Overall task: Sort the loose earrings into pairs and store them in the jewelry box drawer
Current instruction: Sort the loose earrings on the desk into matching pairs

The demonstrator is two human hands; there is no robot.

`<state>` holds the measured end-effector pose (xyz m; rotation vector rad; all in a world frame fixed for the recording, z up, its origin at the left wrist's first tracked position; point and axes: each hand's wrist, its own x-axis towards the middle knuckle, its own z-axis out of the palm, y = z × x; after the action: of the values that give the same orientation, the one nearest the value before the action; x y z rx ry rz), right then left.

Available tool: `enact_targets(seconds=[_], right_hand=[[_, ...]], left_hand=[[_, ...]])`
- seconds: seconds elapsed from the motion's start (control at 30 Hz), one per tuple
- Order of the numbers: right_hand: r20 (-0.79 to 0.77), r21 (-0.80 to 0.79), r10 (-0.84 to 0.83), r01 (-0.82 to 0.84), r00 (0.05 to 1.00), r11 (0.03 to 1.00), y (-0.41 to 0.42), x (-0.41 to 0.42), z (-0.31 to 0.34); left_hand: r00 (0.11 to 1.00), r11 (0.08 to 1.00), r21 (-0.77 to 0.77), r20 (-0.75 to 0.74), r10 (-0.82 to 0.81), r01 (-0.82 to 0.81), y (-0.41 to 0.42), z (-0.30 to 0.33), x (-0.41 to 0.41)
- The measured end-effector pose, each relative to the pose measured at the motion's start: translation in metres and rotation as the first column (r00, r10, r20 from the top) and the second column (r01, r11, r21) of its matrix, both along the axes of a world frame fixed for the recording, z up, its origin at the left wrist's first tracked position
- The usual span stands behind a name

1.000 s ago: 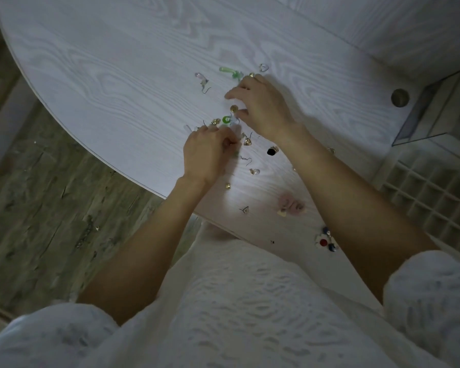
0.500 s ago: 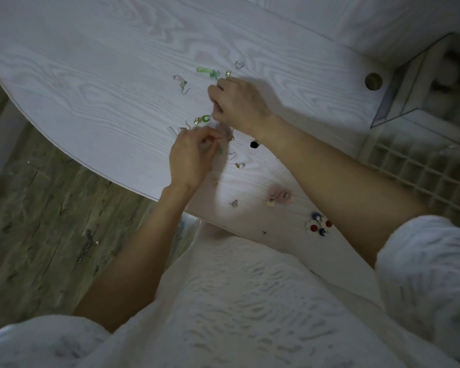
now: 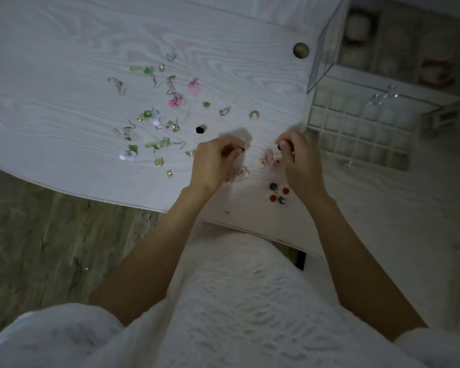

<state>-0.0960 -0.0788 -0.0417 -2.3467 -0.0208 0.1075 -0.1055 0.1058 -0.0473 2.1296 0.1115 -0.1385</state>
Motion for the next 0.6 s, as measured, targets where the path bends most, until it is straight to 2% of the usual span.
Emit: enact_targets(seconds=[0.07,0.17,0.3,0.43,0.6], right_hand=[[0.027,-0.024,0.000,0.000,1.000,1.000,-0.005,0.006,-0.004],[0.044,-0.051,0.085,-0.082,0.995,0.995,0.002,0.021,-0.009],[0.017,-0.194,0.191,-0.184,0.981,0.963,0.009,0.038,-0.016],[0.032,-0.255,0.196,-0.182,0.980,0.950,0.008,0.041,-0.017],[-0.031,-0.171,0.130,-0.134,0.991,0.976,0.008,0.040,-0.013]], left_hand=[[0.999,0.999,0.040,-0.030,-0.025,0.026,-0.011,-0.005,0.011],[0.997,0.994,0.082,-0.037,-0.069,0.072,-0.024,-0.011,0.024],[0.998,0.980,0.187,-0.010,-0.061,0.062,-0.035,-0.016,0.037],[0.998,0.987,0.154,0.027,-0.050,0.046,-0.042,-0.012,0.039],[0.999,0.995,0.095,0.004,-0.034,0.034,-0.051,-0.010,0.038]])
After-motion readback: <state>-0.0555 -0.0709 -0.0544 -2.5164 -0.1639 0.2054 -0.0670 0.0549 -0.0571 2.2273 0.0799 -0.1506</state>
